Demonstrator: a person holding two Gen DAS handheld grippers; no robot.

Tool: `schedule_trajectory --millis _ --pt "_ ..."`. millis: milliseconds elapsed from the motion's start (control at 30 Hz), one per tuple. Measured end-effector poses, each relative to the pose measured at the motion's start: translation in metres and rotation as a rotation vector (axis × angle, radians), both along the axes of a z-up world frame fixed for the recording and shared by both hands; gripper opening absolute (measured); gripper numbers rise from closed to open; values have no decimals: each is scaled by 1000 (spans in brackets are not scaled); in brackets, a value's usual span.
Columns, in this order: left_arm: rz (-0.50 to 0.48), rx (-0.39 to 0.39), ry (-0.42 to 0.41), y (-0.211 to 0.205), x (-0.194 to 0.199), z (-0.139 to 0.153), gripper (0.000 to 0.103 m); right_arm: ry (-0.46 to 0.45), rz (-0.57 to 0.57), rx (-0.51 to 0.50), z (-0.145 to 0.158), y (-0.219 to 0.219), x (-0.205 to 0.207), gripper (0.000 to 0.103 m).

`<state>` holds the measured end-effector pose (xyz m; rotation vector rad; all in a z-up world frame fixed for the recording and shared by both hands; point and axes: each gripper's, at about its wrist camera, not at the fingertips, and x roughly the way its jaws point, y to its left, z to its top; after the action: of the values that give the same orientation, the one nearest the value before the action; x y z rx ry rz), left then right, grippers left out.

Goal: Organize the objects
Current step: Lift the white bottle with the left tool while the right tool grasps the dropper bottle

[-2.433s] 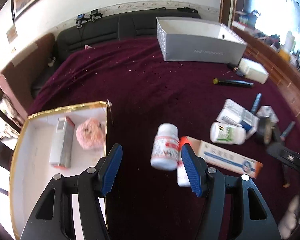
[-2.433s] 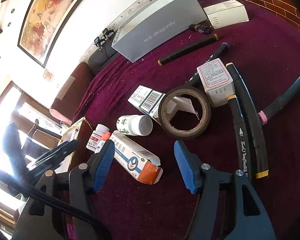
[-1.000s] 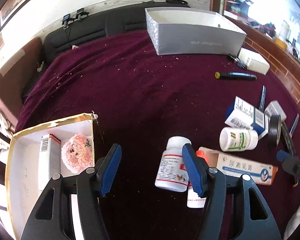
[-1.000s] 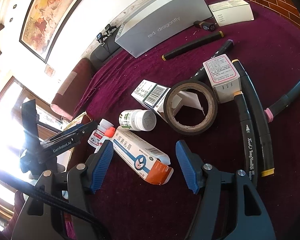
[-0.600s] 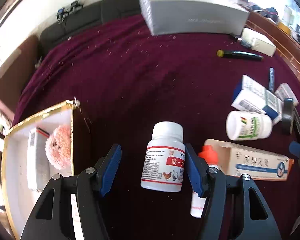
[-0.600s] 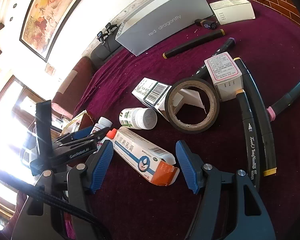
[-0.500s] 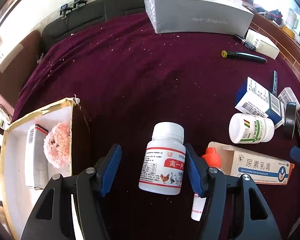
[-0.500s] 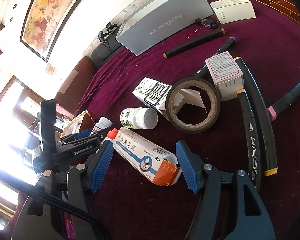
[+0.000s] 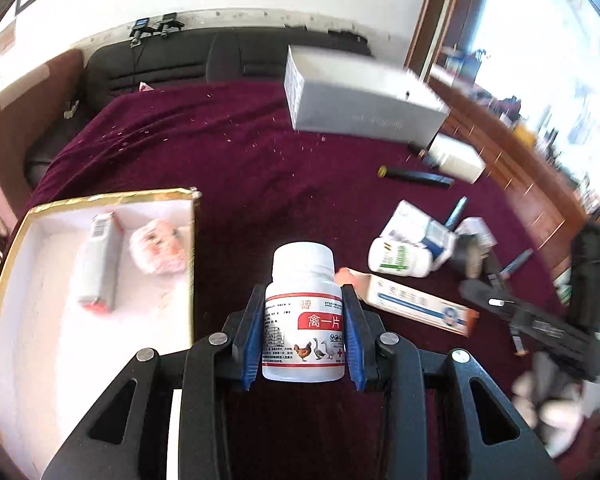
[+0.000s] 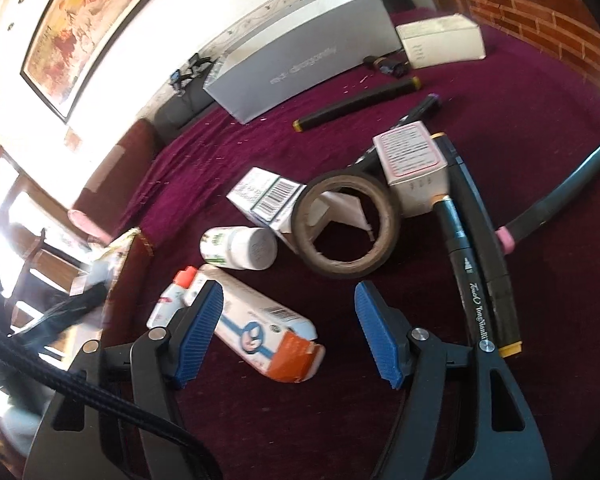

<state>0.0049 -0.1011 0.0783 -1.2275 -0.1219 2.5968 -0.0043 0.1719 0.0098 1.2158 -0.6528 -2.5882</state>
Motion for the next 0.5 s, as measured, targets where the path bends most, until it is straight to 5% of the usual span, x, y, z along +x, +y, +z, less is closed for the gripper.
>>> schedule_trajectory --millis 133,400,500 --pt "32 58 38 -33 26 11 30 3 -15 54 12 -11 4 68" --pt "118 148 60 -105 75 14 31 -58 204 -136 45 -72 -6 68" --pt "136 139 82 -120 88 12 31 -98 230 -110 40 -97 -18 68"
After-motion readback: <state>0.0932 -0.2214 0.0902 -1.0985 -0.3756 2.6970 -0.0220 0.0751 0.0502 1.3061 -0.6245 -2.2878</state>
